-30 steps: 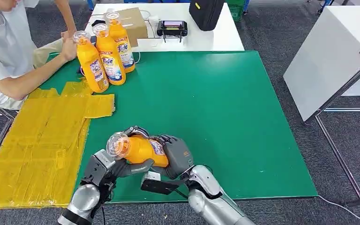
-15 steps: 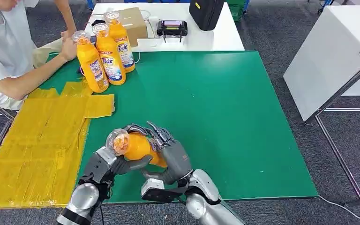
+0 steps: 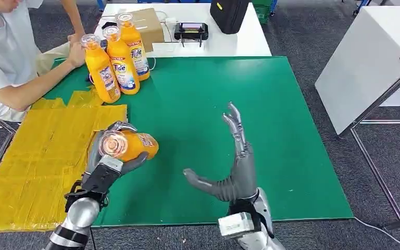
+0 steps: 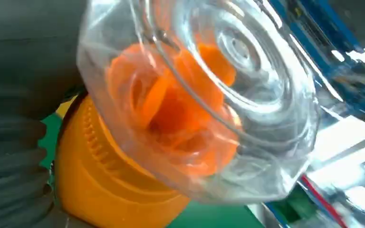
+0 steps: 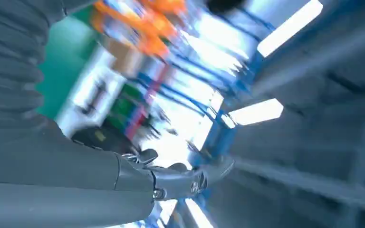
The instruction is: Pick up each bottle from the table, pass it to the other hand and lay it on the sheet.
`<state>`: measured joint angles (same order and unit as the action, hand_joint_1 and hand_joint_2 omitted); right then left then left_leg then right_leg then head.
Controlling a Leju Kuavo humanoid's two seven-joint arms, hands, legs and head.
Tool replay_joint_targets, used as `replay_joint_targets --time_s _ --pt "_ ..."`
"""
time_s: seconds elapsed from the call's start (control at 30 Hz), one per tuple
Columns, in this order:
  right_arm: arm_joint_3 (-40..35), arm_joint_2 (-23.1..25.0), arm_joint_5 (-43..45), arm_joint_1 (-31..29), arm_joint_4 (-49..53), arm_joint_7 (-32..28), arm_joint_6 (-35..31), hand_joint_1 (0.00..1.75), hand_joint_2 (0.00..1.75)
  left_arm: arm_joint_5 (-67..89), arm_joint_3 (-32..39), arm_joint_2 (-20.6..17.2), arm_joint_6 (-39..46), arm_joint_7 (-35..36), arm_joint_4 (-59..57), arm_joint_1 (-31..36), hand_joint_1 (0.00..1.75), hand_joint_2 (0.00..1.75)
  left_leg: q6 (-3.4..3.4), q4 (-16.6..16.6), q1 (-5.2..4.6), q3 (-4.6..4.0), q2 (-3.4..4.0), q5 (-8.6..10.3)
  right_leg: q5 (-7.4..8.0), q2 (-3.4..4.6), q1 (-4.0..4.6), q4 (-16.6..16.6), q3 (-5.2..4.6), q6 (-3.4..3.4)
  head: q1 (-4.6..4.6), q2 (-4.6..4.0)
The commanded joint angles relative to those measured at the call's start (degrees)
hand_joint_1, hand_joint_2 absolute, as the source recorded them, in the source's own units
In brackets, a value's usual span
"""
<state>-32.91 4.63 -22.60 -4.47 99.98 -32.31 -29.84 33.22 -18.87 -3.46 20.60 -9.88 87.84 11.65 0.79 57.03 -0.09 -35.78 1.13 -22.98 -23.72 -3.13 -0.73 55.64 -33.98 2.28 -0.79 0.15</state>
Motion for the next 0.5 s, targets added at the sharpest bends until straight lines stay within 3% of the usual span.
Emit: replay_joint_targets --time_s 0.03,0.07,0.43,0.5 --pt "4.94 -3.41 -0.42 1.02 14.05 1.66 0.11 0.00 1.75 56.78 -3.07 -3.69 6.62 18.54 -17.81 17.18 1.75 1.75 -0.06 -0.04 -0.01 0.01 -0.28 0.10 0.01 -0.07 -0.04 0.04 0.12 -0.07 0.06 0.00" --pt "4.84 -3.27 -0.48 1.06 13.56 1.49 0.04 0.00 1.75 56.78 -3.22 -3.86 6.76 18.58 -17.29 16.71 1.75 1.75 -0.06 -0.03 0.02 0.14 -0.15 -0.01 -0.02 0.07 0.01 0.02 0.60 -0.06 0.06 0.00" --pt "4.72 -3.20 -0.53 1.03 13.10 1.24 -0.05 0.00 1.75 56.78 -3.57 -4.13 6.73 18.98 -16.69 16.22 1.75 1.75 -0.11 -0.01 0.03 0.15 -0.09 0.03 0.04 0.13 0.02 0.04 0.56 -0.10 0.04 0.00" --pt "4.80 -3.10 -0.09 0.88 13.18 0.40 -0.57 0.00 1.75 56.78 -9.80 -8.04 -0.16 23.97 -18.51 19.10 1.75 1.75 -0.12 0.00 0.06 0.23 -0.10 -0.01 0.00 0.18 0.04 0.04 0.65 -0.10 0.02 0.00"
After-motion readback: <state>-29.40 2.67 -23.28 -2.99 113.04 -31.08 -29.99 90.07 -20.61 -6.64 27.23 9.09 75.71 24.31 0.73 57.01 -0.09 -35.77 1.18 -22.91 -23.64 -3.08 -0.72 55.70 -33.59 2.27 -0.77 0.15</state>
